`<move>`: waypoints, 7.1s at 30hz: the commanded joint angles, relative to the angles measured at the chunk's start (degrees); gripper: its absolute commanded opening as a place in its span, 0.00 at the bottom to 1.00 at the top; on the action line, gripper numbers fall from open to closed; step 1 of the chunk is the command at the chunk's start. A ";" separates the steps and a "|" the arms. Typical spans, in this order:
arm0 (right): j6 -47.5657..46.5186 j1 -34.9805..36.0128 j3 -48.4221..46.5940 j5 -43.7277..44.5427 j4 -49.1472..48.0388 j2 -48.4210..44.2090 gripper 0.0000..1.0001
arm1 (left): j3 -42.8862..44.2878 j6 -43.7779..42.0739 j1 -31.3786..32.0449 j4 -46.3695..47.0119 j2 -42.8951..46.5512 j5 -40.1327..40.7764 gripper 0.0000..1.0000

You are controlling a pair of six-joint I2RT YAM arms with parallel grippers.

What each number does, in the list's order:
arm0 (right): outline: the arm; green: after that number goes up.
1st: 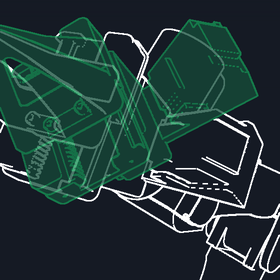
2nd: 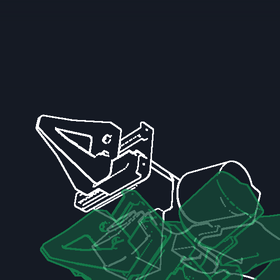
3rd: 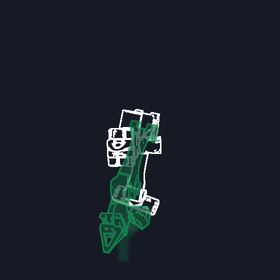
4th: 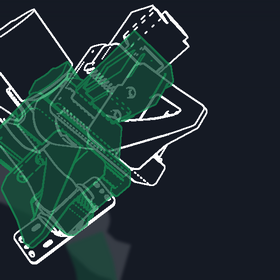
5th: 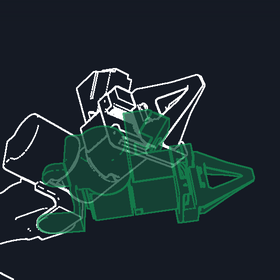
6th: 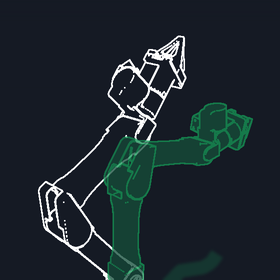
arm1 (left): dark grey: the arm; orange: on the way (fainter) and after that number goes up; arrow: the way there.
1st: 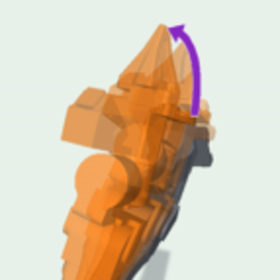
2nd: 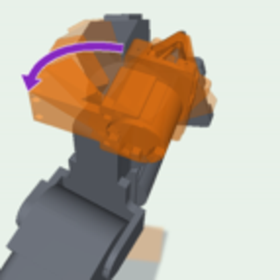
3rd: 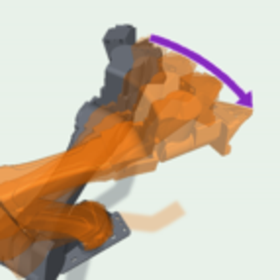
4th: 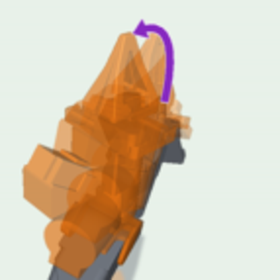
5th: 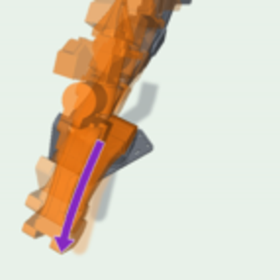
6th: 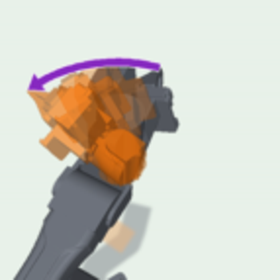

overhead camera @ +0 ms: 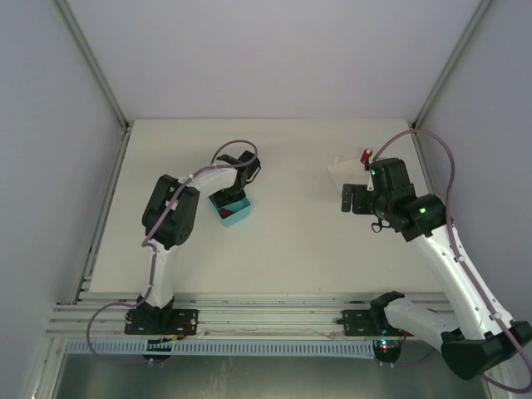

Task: Install the large spring

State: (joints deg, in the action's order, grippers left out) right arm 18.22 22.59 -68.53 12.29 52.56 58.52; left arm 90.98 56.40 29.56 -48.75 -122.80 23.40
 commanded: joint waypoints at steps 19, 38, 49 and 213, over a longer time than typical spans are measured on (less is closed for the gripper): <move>2.46 0.28 -1.07 -1.14 0.04 0.67 0.99 | -1.71 -2.23 0.32 -0.72 8.32 -0.52 0.17; 8.15 0.09 -17.92 -26.49 2.55 19.33 0.99 | -34.37 -30.58 2.49 46.30 44.99 -21.53 0.07; 14.19 3.26 -28.55 -49.98 -0.19 32.18 0.72 | -45.55 -48.34 8.69 66.34 51.39 -28.43 0.00; 6.66 -2.86 -3.57 -3.68 -7.00 19.60 0.99 | -13.64 13.57 -4.82 9.06 32.02 -23.05 0.64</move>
State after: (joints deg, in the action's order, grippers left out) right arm 25.56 18.26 -74.89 6.63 45.04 80.82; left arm 72.84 58.96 24.73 -33.17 -87.24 5.52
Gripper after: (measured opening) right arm 0.985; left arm 0.697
